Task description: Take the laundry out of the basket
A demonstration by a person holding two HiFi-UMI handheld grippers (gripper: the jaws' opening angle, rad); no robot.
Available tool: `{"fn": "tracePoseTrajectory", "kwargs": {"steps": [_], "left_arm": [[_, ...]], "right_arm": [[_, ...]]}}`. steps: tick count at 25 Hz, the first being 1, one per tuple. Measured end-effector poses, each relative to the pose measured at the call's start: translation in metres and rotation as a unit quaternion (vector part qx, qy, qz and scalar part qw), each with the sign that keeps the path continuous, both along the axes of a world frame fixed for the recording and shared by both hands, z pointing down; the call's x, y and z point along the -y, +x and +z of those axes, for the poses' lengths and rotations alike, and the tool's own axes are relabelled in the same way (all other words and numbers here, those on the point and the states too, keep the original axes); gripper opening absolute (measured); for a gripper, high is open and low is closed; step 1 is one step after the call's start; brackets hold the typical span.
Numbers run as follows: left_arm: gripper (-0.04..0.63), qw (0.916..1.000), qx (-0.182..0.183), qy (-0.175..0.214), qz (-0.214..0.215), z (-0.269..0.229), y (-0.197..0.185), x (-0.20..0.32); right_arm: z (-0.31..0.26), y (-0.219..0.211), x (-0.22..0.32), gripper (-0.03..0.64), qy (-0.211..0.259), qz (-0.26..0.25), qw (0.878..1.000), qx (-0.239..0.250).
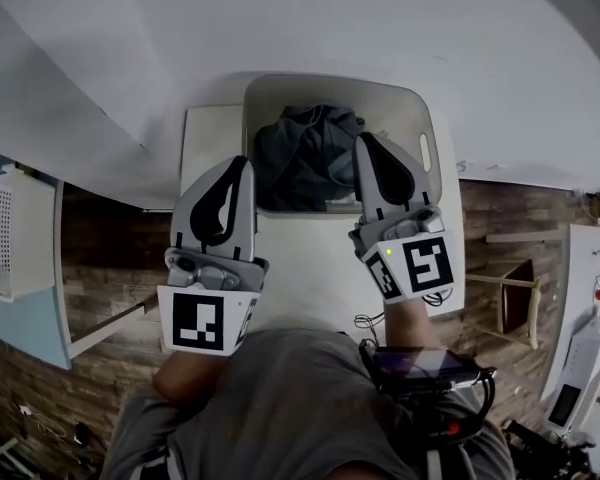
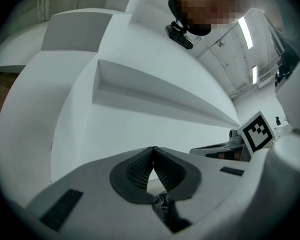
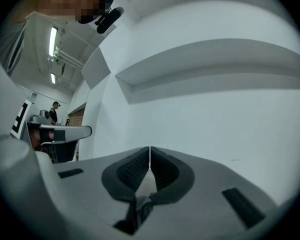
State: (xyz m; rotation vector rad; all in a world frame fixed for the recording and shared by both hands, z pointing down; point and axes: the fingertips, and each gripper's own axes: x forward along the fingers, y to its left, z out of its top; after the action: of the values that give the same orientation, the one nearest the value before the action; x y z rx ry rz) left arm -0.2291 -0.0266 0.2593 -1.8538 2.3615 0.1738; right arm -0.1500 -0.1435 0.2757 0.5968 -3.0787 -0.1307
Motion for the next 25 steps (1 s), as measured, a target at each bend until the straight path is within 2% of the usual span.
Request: {"fn": "tracePoseTrajectory", "kwargs": {"steps": [13, 15, 20, 25], "left_arm": [[0.008, 0.9983, -0.047, -0.012, -0.032, 0.026, -0.059, 0.021], [0.008, 0.9977, -0.055, -0.014, -0.038, 0.032, -0.068, 0.025], [0.008, 0.9966, -0.068, -0.017, -0.043, 0.045, -0.086, 0.036], [0.008, 0.9946, -0.087, -0.024, -0.051, 0.066, -0.103, 0.044]], "right_arm": [[0.045, -0.068, 0.026, 0.012, -0.038, -0.065, 0.995, -0.067], [0.049, -0.078, 0.027, 0.066, -0.032, -0.079, 0.992, -0.091], [0.075, -0.098, 0.031, 0.122, -0.023, -0.108, 0.982, -0.151], [0.119, -0.109, 0.035, 0.275, -0.034, -0.141, 0.964, -0.223]]}}
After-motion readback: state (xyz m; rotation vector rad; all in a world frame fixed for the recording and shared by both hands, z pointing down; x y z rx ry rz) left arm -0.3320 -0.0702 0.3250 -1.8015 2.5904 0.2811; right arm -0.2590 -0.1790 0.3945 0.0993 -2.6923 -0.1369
